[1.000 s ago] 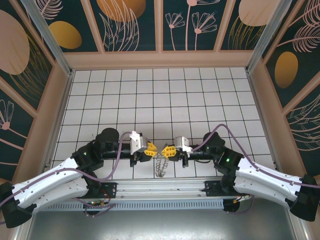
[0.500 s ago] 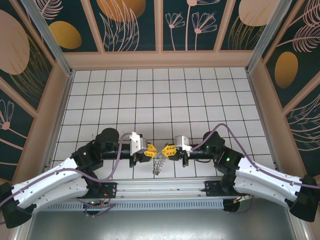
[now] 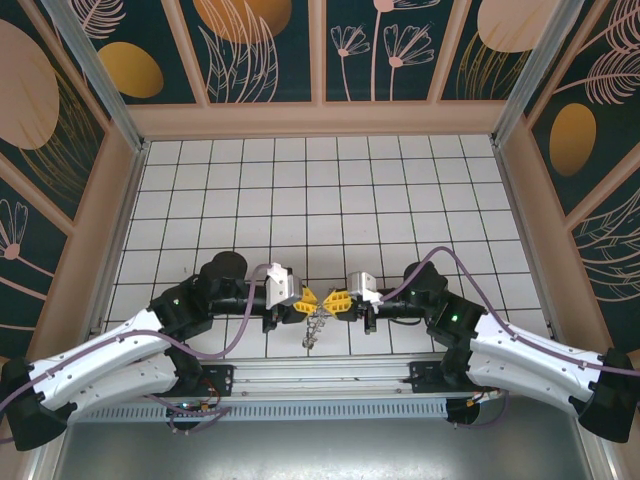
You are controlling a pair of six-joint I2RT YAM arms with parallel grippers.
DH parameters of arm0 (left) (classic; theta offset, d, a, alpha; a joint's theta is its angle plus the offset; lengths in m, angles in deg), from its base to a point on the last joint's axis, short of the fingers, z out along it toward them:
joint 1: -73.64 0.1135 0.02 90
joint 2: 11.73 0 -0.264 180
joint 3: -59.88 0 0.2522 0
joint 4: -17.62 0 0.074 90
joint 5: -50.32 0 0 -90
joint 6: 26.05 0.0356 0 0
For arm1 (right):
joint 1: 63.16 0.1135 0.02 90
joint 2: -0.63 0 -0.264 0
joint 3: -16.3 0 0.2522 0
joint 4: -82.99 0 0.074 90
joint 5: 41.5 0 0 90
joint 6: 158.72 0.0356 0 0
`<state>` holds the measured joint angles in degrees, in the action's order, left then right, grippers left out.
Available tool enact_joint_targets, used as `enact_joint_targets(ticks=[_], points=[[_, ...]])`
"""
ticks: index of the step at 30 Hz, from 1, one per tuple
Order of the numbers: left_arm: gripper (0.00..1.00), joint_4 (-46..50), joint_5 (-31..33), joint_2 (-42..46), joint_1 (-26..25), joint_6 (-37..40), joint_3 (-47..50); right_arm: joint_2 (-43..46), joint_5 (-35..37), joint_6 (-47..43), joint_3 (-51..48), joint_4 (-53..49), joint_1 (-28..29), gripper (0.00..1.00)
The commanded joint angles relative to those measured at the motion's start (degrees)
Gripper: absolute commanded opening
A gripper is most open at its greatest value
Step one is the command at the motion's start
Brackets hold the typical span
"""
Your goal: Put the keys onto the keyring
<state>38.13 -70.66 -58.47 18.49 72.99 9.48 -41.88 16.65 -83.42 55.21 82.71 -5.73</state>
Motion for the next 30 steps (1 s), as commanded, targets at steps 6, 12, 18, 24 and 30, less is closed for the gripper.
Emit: enact_joint_targets(ticks=[6,12,18,24,30], points=[[0.17,0.6,-0.4,-1.4,-0.3,2.1,-2.3,-0.5,-2.1,-0.7,3.0,3.0,-0.4,0.00],[0.16,0.5,0.4,-2.3,-0.4,2.8,-2.6,-0.4,-2.3,-0.5,3.2,3.0,-0.5,0.00],[0.16,0.5,0.8,-2.9,-0.6,3.2,-2.8,-0.6,-2.3,-0.4,3.4,3.6,-0.5,0.00],[0.16,0.1,1.9,-3.8,-1.4,3.6,-2.4,-1.2,-2.7,0.2,3.5,5.4,-0.6,0.00],[0.12,0.5,4.4,-5.2,-2.2,4.1,-2.8,-1.4,-2.9,0.7,3.3,7.5,-0.5,0.00]])
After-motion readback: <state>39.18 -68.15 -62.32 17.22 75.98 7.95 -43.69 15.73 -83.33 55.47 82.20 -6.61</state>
